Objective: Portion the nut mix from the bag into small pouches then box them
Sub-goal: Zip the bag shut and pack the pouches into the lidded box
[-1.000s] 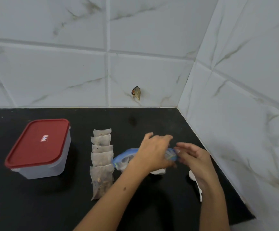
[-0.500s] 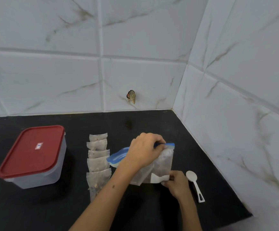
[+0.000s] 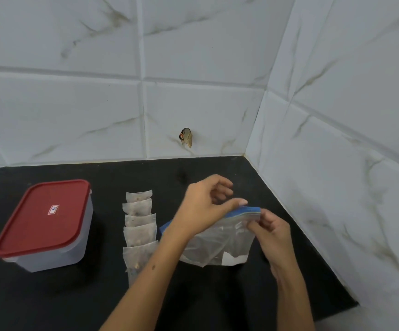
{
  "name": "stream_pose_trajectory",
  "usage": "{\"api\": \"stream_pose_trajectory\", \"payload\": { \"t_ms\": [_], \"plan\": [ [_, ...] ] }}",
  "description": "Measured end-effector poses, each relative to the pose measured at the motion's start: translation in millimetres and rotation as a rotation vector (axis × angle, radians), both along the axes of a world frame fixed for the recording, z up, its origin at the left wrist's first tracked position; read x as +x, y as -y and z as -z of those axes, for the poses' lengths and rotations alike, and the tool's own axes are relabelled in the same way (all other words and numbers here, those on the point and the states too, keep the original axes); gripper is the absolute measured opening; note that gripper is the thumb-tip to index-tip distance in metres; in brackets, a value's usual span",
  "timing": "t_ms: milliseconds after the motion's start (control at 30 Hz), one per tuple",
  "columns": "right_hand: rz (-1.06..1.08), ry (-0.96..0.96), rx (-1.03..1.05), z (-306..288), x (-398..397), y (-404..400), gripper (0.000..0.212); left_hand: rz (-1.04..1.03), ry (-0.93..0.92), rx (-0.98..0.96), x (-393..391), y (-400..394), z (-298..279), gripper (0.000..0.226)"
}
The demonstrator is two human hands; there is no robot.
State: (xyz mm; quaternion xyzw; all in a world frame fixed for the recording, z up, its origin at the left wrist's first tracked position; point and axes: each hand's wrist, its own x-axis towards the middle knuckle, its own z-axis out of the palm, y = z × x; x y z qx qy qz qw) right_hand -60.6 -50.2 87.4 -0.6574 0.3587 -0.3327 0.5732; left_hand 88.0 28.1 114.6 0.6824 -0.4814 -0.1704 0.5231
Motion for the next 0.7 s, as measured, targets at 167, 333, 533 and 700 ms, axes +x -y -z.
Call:
{"api": "stream_pose_trajectory", "payload": {
  "t_ms": [167, 333, 533, 700],
  "plan": [
    [0.149, 0.138, 0.279, 9.0, -6.8, 11.8, 0.020, -0.086, -0.125, 0.051, 33.1, -37.4, 44.8, 0.113],
    [0.103, 0.182, 0.388, 9.4, -5.9, 15.2, 0.022, -0.091, -0.238, 0.218, 26.7, -27.6, 93.6, 0.122],
    [0.126, 0.215, 0.467, 5.7, -3.9, 15.6, 0.024, -0.092, -0.186, 0.214, 30.6, -23.1, 105.3, 0.078],
    [0.365, -0.126, -0.119, -12.1, 7.2, 4.1, 0.052, -0.063, -0.282, 0.189, 28.4, -23.4, 110.2, 0.050]
  ]
}}
